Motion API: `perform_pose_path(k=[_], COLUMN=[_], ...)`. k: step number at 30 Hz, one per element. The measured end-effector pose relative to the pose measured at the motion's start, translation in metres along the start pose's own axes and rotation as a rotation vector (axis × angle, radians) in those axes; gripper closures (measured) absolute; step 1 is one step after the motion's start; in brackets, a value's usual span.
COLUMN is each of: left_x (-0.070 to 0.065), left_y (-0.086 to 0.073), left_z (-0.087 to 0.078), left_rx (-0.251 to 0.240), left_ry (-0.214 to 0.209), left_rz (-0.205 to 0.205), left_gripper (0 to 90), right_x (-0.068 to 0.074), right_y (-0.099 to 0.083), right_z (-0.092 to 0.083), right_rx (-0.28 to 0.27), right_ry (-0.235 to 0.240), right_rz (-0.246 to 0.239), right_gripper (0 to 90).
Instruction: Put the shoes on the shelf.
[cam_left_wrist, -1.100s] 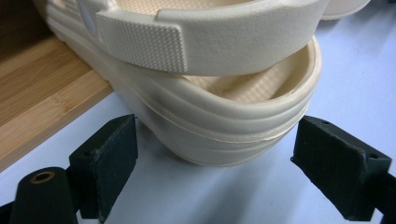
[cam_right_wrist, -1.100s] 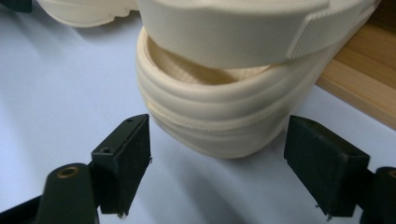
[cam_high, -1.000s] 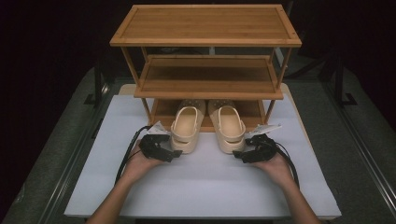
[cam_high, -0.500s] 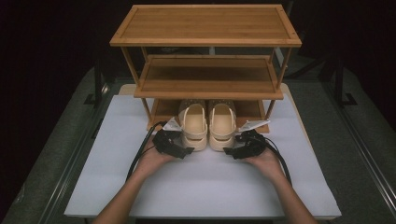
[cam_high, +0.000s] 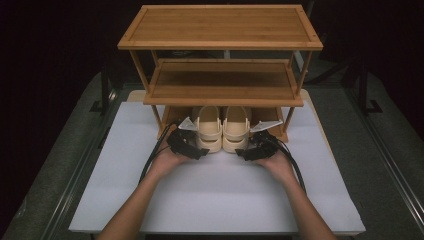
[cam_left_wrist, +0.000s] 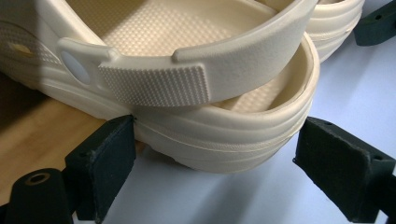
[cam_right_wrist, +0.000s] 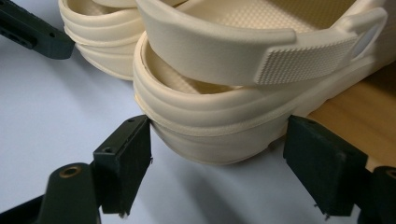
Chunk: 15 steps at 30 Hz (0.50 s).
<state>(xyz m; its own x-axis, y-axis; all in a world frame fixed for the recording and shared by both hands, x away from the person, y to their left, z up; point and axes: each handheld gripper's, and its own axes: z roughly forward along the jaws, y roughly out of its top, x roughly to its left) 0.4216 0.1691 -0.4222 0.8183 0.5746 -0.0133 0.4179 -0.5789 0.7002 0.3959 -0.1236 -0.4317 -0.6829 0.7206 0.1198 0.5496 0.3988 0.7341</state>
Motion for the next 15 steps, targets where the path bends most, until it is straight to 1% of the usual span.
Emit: perform_pose_path(k=[2, 4, 7, 8, 9, 10, 12, 13, 15], left_x=[0.005, 0.009, 0.014, 0.015, 0.017, 0.019, 0.02, 0.021, 0.02], left_y=[0.003, 0.006, 0.01, 0.011, 0.011, 0.012, 0.014, 0.015, 0.016], left_z=[0.003, 0.006, 0.01, 0.011, 0.012, 0.013, 0.015, 0.016, 0.017], left_rx=[0.001, 0.002, -0.001, -0.003, 0.0, -0.001, -0.003, 0.0, 0.004], left_ry=[0.003, 0.005, 0.011, 0.015, 0.01, 0.011, 0.016, 0.024, 0.037], left_rz=[-0.008, -0.01, -0.015, -0.016, -0.014, -0.019, -0.033, -0.027, -0.029], left_gripper=[12.0, 12.0, 11.9, 11.9, 12.0, 12.0, 12.1, 12.0, 12.2], right_x=[-0.004, -0.008, -0.013, -0.014, -0.015, -0.017, -0.018, -0.018, -0.018], right_y=[0.004, 0.008, 0.012, 0.013, 0.014, 0.016, 0.017, 0.017, 0.017], right_z=[0.004, 0.007, 0.01, 0.011, 0.012, 0.014, 0.017, 0.018, 0.019], right_rx=[0.008, 0.004, 0.004, 0.001, 0.004, 0.0, -0.001, -0.005, -0.013], right_ry=[-0.005, -0.013, -0.023, -0.028, -0.036, -0.034, -0.048, -0.054, -0.061], right_rz=[0.011, 0.005, 0.013, 0.009, 0.011, 0.005, 0.012, 0.016, 0.027], right_gripper=[23.2, 23.2, 23.2, 23.2, 23.2, 23.2, 23.5, 23.6, 23.7])
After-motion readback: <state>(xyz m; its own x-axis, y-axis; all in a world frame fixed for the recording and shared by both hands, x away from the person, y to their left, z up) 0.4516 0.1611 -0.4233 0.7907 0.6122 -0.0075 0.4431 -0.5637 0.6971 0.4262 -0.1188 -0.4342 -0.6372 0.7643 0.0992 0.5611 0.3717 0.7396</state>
